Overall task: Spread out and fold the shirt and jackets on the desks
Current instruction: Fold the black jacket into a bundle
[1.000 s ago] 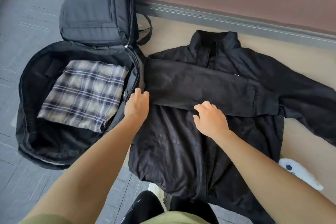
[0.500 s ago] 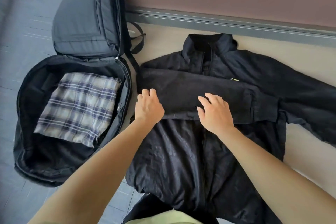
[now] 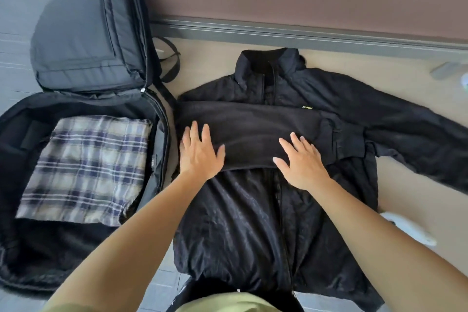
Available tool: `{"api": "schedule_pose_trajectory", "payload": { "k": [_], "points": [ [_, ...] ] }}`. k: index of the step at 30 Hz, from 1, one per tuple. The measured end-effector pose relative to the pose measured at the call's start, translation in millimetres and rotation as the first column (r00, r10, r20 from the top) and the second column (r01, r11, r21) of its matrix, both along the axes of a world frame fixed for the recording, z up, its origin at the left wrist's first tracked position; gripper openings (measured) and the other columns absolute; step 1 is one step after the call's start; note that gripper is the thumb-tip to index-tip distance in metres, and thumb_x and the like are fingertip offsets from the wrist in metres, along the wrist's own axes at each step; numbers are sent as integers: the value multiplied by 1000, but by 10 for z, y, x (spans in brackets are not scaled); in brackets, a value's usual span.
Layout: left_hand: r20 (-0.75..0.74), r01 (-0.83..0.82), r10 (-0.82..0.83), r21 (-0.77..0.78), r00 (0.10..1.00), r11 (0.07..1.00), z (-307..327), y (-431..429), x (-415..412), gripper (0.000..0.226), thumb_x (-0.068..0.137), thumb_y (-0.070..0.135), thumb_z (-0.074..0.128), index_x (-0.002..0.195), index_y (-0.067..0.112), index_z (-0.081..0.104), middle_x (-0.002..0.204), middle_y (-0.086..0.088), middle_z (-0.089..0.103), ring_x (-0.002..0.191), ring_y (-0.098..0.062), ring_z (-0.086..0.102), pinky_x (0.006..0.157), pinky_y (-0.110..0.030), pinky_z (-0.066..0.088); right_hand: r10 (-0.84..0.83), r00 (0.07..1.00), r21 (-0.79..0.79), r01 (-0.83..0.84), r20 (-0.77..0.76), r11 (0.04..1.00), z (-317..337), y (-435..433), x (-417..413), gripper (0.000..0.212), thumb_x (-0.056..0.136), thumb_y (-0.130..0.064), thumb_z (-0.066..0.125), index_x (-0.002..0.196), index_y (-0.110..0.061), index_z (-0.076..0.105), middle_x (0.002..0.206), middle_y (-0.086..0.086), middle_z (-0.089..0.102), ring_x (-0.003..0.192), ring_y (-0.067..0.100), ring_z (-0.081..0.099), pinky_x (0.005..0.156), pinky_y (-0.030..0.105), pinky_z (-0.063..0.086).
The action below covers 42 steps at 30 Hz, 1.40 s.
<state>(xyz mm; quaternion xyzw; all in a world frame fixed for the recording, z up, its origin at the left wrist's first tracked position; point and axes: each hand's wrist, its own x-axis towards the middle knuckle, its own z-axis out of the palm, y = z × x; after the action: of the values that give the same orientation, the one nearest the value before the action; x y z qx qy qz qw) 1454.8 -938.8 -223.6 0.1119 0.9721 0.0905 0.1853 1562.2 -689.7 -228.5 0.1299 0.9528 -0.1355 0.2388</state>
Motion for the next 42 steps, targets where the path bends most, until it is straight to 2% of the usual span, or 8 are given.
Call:
{"api": "schedule_pose_trajectory", "payload": {
  "k": [10,17,23,26,29,31,38,42],
  "points": [
    [16,355,-354,-15,935,935,-333,952,323,75,100,60,18,159,20,-6,165,-12,-17,152,-33,-14,123,-52,-4,-237,970,60,240,-58,969,551,724,714,54,101,-48,46,148,-22,44,158,5,36,145,25,32,118,43,27],
    [-25,418,-417,71,908,906,-53,1710,546,76,98,35,46,159,18,4,165,-14,-2,151,-35,-6,123,-49,2,-231,972,119,225,47,967,361,1478,700,58,105,-48,34,158,-28,23,167,4,10,152,28,11,120,46,19],
    [-28,571,-573,123,819,811,-110,2826,1066,67,100,56,33,158,30,13,167,-5,5,152,-31,-2,122,-48,4,-297,953,-231,279,-49,932,186,1992,886,51,103,-42,46,151,-29,39,162,0,27,149,23,22,119,43,27],
    [76,560,-557,-17,827,828,-216,3222,1316,72,96,68,23,156,41,-4,165,1,-19,148,-39,-23,118,-60,-9,-671,739,-397,598,-65,697,244,2482,1230,45,98,-43,52,142,-33,47,129,-2,57,115,17,57,96,33,45],
    [122,553,-541,-110,832,826,-276,3447,1400,72,93,74,19,151,49,-16,160,6,-34,144,-40,-33,115,-66,-11,-941,242,-480,871,238,102,292,3042,1595,53,96,-47,52,145,-47,33,119,2,60,83,21,67,80,38,59],
    [124,576,-563,-129,817,807,-279,3588,1383,71,92,76,18,149,54,-17,159,8,-34,144,-38,-33,115,-67,-10,-929,51,-466,874,368,-136,279,3386,1811,61,97,-48,51,150,-52,20,121,2,56,83,24,68,71,35,57],
    [165,668,-647,-180,744,722,-240,4276,1375,72,90,78,18,147,56,-20,159,10,-35,145,-36,-33,117,-64,-9,-995,31,-191,982,93,13,78,4321,2599,66,97,-44,51,156,-37,23,144,17,22,109,36,43,98,40,43],
    [233,653,-614,-167,754,739,-152,4471,1404,71,92,75,22,150,54,-14,160,11,-31,146,-34,-32,118,-62,-9,-994,78,-354,930,-76,100,35,4608,2812,55,99,-28,52,151,-16,39,155,8,24,136,34,36,112,46,38]
  ]
}}
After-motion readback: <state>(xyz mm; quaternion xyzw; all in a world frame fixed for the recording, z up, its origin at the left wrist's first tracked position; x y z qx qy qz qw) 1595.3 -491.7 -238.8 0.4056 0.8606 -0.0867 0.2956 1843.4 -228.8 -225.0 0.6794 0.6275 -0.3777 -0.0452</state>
